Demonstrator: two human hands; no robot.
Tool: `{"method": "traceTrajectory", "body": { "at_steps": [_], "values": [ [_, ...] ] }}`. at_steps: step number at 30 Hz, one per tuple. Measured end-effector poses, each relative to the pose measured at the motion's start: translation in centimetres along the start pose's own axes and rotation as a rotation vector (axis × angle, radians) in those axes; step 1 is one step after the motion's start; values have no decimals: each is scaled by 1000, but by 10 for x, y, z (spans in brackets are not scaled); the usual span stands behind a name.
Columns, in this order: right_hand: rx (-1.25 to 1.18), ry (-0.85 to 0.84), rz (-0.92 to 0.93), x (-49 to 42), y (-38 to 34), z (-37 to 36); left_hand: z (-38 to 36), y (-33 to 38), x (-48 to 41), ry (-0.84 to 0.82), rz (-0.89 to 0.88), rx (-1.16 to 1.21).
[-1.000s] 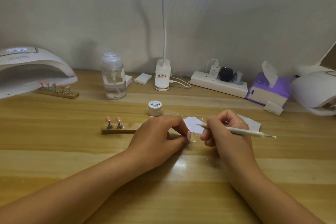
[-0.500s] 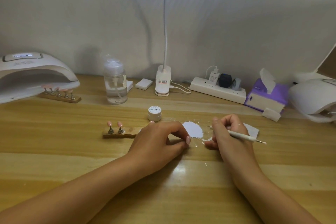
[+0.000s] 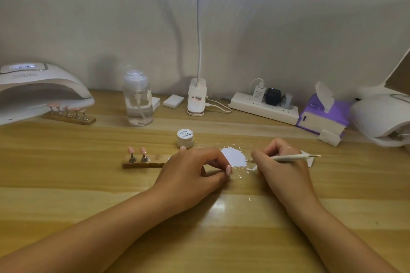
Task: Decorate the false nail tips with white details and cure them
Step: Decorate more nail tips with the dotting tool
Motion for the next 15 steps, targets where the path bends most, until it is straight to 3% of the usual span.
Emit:
{"method": "traceTrajectory", "body": {
  "at_steps": [5, 11, 15],
  "values": [
    [102, -101, 5, 0, 2, -4, 0, -1, -1, 20, -10, -20],
    [103, -76, 26, 0, 0, -3, -1, -3, -1, 20, -8, -42],
    [-80, -6, 113, 5, -11, 3, -1, -3, -1, 11, -19, -46]
  ]
}}
Point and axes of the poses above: each hand's wrist, its own x-axis away from the middle knuckle, its own z-axis out of the back of the hand, y = z × x, the point moved 3 cm from there along -x, towards the middle knuckle, and after that the axes turned 3 degrees about -x, right-handed, at the moved point
